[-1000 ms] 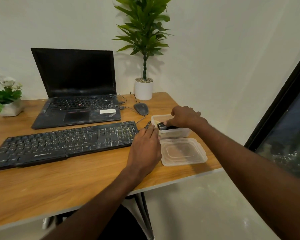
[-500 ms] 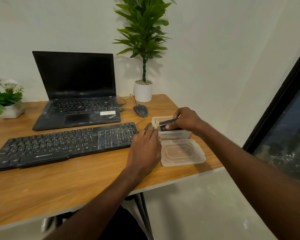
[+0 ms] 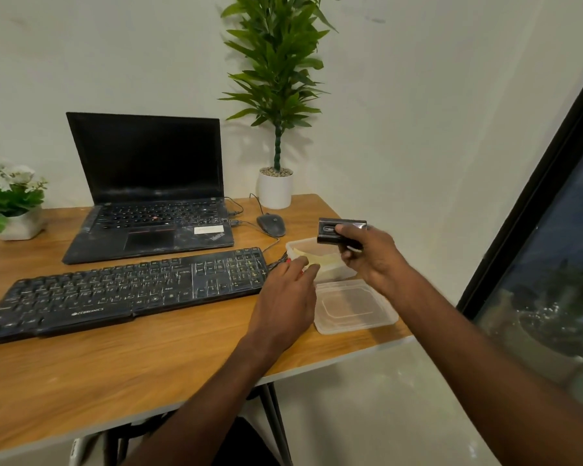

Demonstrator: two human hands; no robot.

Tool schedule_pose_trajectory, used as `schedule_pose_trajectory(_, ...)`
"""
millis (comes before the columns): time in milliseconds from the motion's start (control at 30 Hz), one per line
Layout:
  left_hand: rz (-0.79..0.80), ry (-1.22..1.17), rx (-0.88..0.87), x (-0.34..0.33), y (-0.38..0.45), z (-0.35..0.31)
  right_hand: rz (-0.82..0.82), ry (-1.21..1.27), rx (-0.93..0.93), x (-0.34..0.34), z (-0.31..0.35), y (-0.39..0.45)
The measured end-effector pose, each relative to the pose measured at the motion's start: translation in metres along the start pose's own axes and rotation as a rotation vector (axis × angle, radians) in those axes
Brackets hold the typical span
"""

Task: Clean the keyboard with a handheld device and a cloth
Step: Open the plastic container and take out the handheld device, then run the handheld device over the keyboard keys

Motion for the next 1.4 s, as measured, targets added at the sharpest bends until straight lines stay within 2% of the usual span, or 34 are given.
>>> schedule_pose_trajectory(133, -0.06, -0.029, -0.004, 0.005, 0.0, 0.002, 0.154, 0.349, -0.127, -0.013, -0.018, -0.002)
schedule_pose_trajectory(200, -0.133, -0.116, 0.029, 0.013, -0.004, 0.007, 0.202, 0.404, -0.128, -0.025, -0.02, -0.006)
schedule_pose_trajectory(300, -0.3, -0.322, 0.181, 0.029, -0.013, 0.015, 0.232, 0.339, -0.098, -0.042, -0.022, -0.013)
schedule_pose_trajectory(433, -0.477, -0.481, 0.381, 0.056, -0.038, 0.043, 0.233, 0.205, -0.064, -0.075, -0.038, -0.021)
schedule_pose_trajectory(633, -0.451, -0.774, 0.473, 0.089, -0.058, 0.069, 0.245, 0.103, -0.108, -0.121, -0.071, -0.029)
schedule_pose_trajectory(733, -0.455, -0.894, 0.496, 0.104, -0.069, 0.083, 0.305, 0.111, -0.122, -0.143, -0.084, -0.032)
schedule_pose_trajectory(967, -0.489, -0.854, 0.582, 0.137, -0.112, 0.119, 0.393, 0.03, -0.167, -0.199, -0.116, -0.041)
schedule_pose_trajectory(1400, -0.496, -0.526, 0.534, 0.202, -0.18, 0.167, 0.527, 0.027, -0.38, -0.286, -0.171, -0.06)
Point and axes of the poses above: each hand's wrist, its own y-axis towards the middle knuckle, its own x-axis out of the back of the hand, z = x × y, the point moved 3 cm from there along y, towards the middle knuckle, and after that the axes turned 13 degrees about -x, right-handed, at the moved point
